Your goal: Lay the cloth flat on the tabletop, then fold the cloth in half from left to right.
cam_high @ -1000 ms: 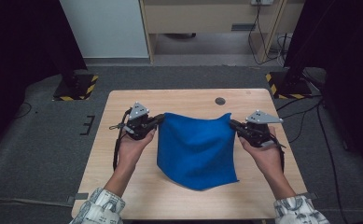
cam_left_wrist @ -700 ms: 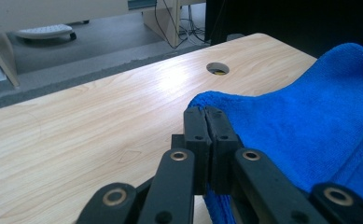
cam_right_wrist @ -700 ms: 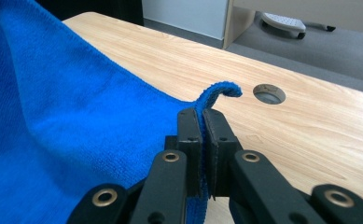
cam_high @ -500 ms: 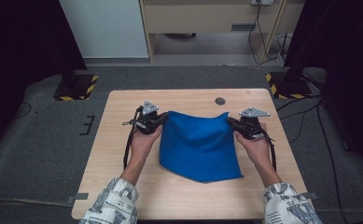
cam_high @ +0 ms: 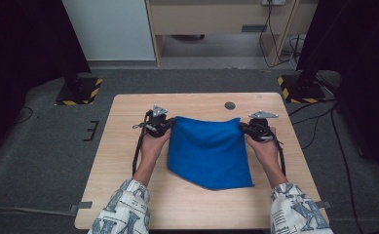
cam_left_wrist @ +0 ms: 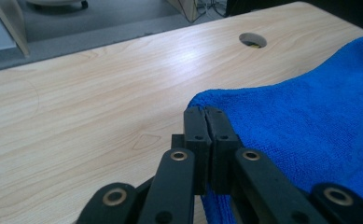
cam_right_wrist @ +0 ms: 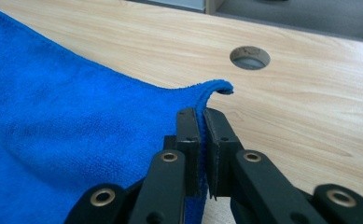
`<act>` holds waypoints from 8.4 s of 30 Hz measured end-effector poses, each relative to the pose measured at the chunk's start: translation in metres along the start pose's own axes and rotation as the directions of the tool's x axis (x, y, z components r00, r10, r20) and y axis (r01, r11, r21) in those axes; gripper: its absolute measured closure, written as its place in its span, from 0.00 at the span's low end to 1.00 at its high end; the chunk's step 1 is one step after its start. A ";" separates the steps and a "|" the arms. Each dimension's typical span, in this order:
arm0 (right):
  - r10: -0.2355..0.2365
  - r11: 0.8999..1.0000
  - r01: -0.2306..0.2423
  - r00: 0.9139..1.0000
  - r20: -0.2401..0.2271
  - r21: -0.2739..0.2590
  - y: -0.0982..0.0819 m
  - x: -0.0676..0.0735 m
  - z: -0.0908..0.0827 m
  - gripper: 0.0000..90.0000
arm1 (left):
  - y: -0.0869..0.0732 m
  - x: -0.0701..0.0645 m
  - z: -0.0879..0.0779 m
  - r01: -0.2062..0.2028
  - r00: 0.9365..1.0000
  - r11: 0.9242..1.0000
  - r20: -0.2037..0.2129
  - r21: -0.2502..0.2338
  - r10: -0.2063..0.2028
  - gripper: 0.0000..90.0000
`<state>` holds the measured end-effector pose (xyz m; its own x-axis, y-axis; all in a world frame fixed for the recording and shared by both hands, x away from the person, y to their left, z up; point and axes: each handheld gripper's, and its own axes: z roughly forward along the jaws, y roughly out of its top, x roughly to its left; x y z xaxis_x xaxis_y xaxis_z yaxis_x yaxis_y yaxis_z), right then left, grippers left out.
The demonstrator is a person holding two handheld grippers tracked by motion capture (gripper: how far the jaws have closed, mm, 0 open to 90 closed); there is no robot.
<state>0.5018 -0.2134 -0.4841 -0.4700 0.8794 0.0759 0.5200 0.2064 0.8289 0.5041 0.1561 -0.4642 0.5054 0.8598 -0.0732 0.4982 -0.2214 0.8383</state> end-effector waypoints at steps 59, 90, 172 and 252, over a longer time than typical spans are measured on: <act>-0.223 0.970 0.238 0.946 -0.236 0.038 -0.015 0.119 -0.015 0.58 | -0.069 0.029 -0.048 0.007 1.000 0.999 0.016 -0.035 -0.006 0.10; -0.364 0.905 0.420 0.847 -0.388 0.066 -0.047 0.231 0.018 0.69 | -0.089 0.041 -0.065 0.032 0.999 0.999 -0.014 -0.015 -0.032 0.10; -0.249 0.932 0.344 0.837 -0.488 0.116 -0.035 0.271 0.020 0.99 | -0.095 0.074 -0.077 0.104 0.994 0.994 -0.043 -0.028 -0.105 0.10; -0.301 0.930 0.361 0.852 -0.428 0.064 -0.070 0.288 -0.006 0.44 | -0.017 0.042 -0.008 -0.090 0.993 0.990 0.085 0.108 0.081 0.10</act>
<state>0.3255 0.0227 -0.5170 -0.8623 0.5036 0.0521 0.3597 0.5369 0.7631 0.5110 0.1996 -0.4769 0.6017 0.7971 -0.0507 0.5238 -0.3459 0.7785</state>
